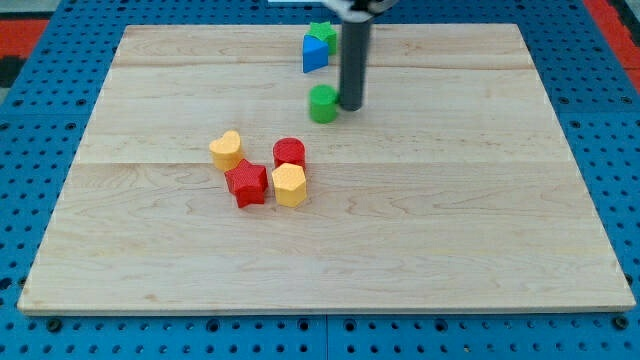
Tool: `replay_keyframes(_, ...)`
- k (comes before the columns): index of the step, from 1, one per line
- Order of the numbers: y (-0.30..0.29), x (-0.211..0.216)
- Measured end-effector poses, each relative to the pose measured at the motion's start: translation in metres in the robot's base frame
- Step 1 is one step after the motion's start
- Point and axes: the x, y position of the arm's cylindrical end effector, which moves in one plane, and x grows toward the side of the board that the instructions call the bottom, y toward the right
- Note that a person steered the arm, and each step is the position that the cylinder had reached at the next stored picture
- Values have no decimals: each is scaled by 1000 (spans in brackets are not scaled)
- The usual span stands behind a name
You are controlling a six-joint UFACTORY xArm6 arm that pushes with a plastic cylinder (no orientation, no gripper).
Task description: Move the green circle to the top of yellow heart
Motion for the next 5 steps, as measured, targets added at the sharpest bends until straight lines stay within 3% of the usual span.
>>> replay_keyframes(2,-96,-11)
replay_keyframes(3,-74,-41)
replay_keyframes(4,-123,-57)
replay_keyframes(5,-156,-39)
